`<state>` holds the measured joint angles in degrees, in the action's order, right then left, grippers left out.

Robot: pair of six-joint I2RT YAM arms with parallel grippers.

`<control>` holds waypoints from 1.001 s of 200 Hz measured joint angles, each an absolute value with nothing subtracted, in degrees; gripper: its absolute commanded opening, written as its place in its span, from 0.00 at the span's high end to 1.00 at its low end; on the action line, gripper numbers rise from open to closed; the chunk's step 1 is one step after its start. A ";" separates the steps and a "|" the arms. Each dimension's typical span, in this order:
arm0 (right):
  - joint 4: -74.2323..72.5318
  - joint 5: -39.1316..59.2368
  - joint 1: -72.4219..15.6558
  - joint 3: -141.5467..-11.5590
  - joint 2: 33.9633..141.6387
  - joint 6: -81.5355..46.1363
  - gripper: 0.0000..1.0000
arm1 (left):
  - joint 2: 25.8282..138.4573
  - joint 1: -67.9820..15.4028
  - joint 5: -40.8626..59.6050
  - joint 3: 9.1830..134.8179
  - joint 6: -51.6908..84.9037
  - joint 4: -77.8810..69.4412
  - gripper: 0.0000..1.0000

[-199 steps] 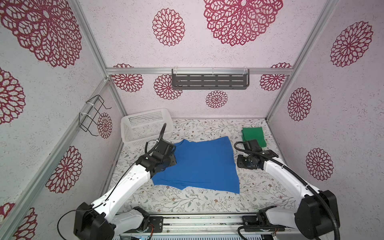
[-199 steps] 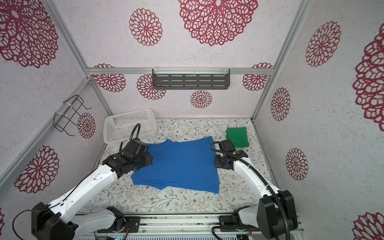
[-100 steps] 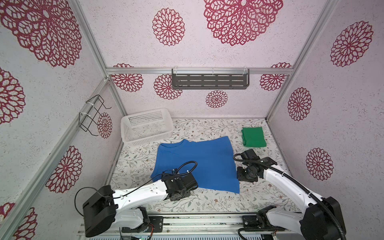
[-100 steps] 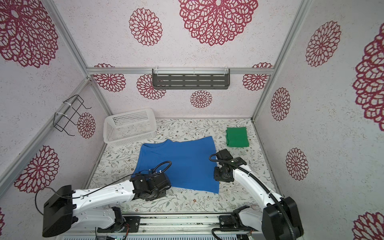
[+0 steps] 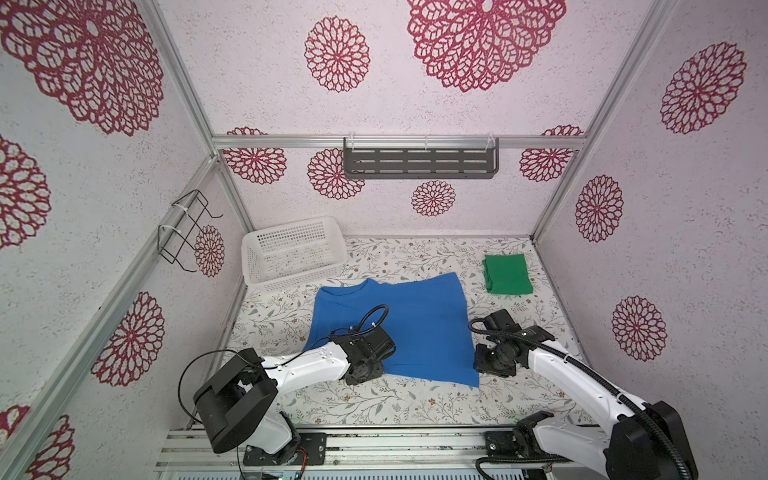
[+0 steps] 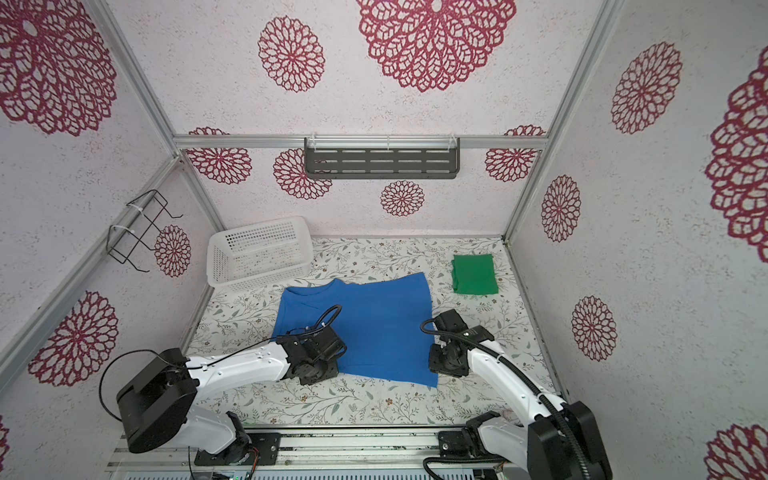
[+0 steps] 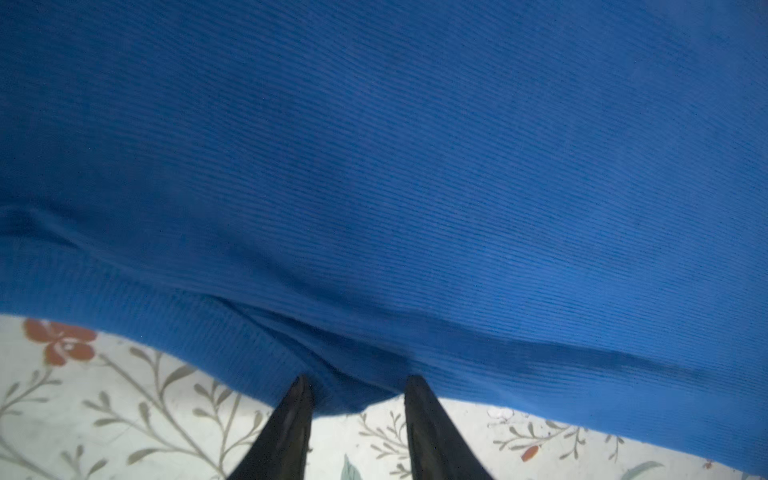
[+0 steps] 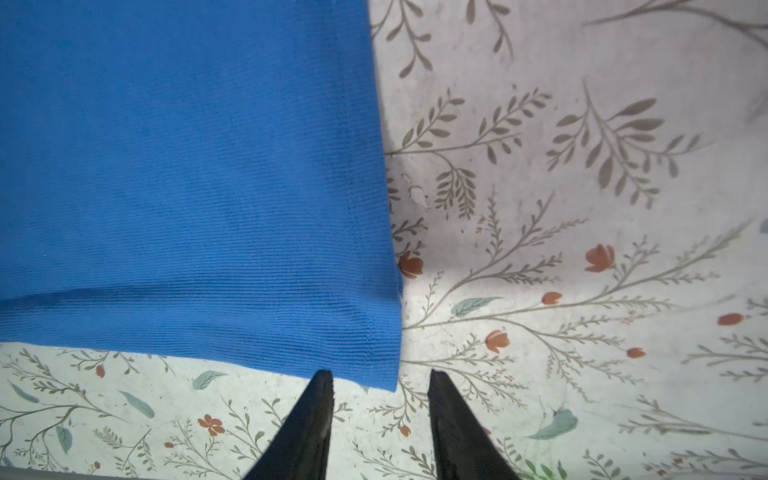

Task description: Fold and stack the tank tops

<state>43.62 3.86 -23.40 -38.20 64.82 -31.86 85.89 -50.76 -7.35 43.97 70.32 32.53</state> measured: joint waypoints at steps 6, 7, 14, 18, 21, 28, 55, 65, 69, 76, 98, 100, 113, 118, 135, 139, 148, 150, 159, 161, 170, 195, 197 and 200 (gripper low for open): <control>43.20 4.34 -23.40 -37.93 64.82 -32.10 0.56 | 86.17 -50.74 -6.96 43.90 70.24 32.01 0.60; 43.16 4.34 -23.40 -37.91 64.82 -32.12 0.56 | 86.19 -50.72 -6.92 43.90 70.24 31.94 0.60; 42.92 4.64 -23.40 -37.71 64.82 -32.29 0.56 | 86.48 -50.72 -6.59 43.75 70.15 31.42 0.60; 42.70 4.82 -23.40 -37.63 64.82 -32.58 0.56 | 86.63 -50.72 -6.46 43.64 70.13 31.16 0.60; 42.52 4.86 -23.40 -37.56 64.82 -32.58 0.56 | 86.72 -50.72 -6.44 43.57 70.08 31.00 0.60; 42.15 4.91 -23.40 -37.47 64.82 -32.69 0.56 | 86.94 -50.72 -6.26 43.42 70.06 30.72 0.61; 41.23 4.91 -23.40 -37.08 64.82 -33.21 0.56 | 86.98 -50.70 -5.89 43.18 70.08 30.28 0.61; 41.04 4.86 -23.27 -36.93 64.82 -33.28 0.56 | 86.91 -50.70 -5.85 43.11 70.08 30.24 0.61; 40.99 4.84 -23.22 -36.88 64.82 -33.30 0.56 | 86.89 -50.70 -5.85 43.11 70.08 30.26 0.61; 40.93 4.82 -23.11 -36.82 64.86 -33.47 0.56 | 86.89 -50.70 -5.85 43.11 70.08 30.28 0.61; 40.36 4.93 -23.03 -36.45 65.23 -33.71 0.56 | 86.61 -50.68 -5.91 43.13 69.97 30.87 0.55; 40.27 4.97 -23.03 -36.36 65.25 -33.71 0.56 | 86.59 -50.68 -5.91 43.13 70.08 30.96 0.55; 40.10 5.39 -23.03 -35.66 65.28 -34.15 0.56 | 86.11 -50.70 -6.00 43.16 69.93 32.16 0.53; 40.10 5.65 -23.03 -35.27 65.23 -34.28 0.55 | 85.80 -50.70 -6.02 43.16 69.84 32.88 0.53; 40.21 6.50 -23.18 -33.80 64.84 -34.98 0.55 | 84.73 -50.70 -6.07 43.16 69.91 35.48 0.54; 40.27 6.70 -23.27 -33.43 64.69 -35.20 0.55 | 84.38 -50.70 -6.04 43.16 69.93 35.94 0.54; 40.51 7.14 -23.44 -32.69 64.23 -35.62 0.55 | 83.83 -50.70 -6.04 43.13 70.02 36.56 0.55; 40.58 7.27 -23.46 -32.56 64.12 -35.70 0.55 | 83.68 -50.70 -6.04 43.16 70.04 36.67 0.55; 40.62 7.73 -23.70 -32.01 63.79 -36.07 0.54 | 83.33 -50.70 -6.00 43.11 70.13 36.77 0.56; 40.62 7.77 -23.77 -31.94 63.75 -36.12 0.54 | 83.29 -50.70 -5.98 43.11 70.13 36.77 0.56; 40.49 7.97 -24.14 -31.64 63.66 -36.34 0.54 | 83.26 -50.70 -5.87 43.00 70.15 36.60 0.57; 39.79 8.86 -25.93 -31.24 64.10 -37.43 0.54 | 84.05 -50.70 -5.39 42.63 70.28 36.21 0.60; 39.66 8.93 -26.09 -31.24 64.18 -37.54 0.54 | 84.14 -50.70 -5.39 42.61 70.30 36.14 0.60; 39.48 8.97 -26.28 -31.24 64.34 -37.60 0.54 | 84.36 -50.70 -5.34 42.59 70.28 36.05 0.61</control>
<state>39.48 8.97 -26.28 -31.24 64.34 -37.60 84.36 -50.70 -5.34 42.59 70.28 36.05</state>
